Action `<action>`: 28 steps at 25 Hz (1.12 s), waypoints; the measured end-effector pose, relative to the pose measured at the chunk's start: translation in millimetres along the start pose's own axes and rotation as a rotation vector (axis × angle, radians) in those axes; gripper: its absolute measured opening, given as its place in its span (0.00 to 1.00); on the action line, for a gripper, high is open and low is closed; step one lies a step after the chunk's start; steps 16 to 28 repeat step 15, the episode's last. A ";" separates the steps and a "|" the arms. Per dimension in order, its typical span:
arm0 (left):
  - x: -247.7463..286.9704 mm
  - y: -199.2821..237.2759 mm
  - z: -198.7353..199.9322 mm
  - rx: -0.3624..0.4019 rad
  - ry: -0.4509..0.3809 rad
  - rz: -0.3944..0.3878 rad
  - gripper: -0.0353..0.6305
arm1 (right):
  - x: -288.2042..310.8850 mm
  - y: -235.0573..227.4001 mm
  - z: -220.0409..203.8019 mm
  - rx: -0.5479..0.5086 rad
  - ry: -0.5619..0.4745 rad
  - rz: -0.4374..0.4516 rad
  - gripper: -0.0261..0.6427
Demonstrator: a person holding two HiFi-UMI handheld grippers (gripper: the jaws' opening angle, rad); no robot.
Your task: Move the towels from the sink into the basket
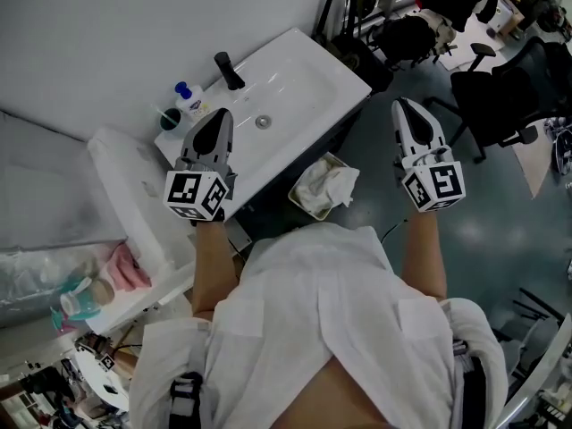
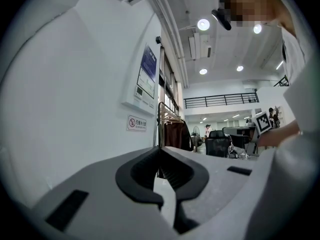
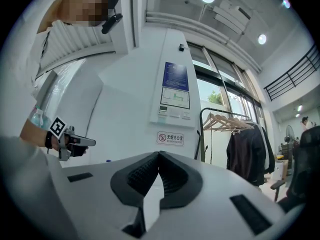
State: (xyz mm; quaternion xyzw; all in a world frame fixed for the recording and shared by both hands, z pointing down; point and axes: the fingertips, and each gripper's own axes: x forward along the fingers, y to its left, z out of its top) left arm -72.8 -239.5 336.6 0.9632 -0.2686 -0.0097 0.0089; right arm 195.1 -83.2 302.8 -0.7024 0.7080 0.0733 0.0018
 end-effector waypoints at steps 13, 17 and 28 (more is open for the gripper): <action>1.0 10.6 0.5 -0.012 -0.009 0.004 0.08 | 7.1 0.2 4.9 -0.013 0.002 -0.013 0.08; 1.4 11.2 0.2 -0.015 -0.008 0.006 0.08 | 7.2 -0.4 5.6 -0.013 0.002 -0.015 0.08; 1.4 11.2 0.2 -0.015 -0.008 0.006 0.08 | 7.2 -0.4 5.6 -0.013 0.002 -0.015 0.08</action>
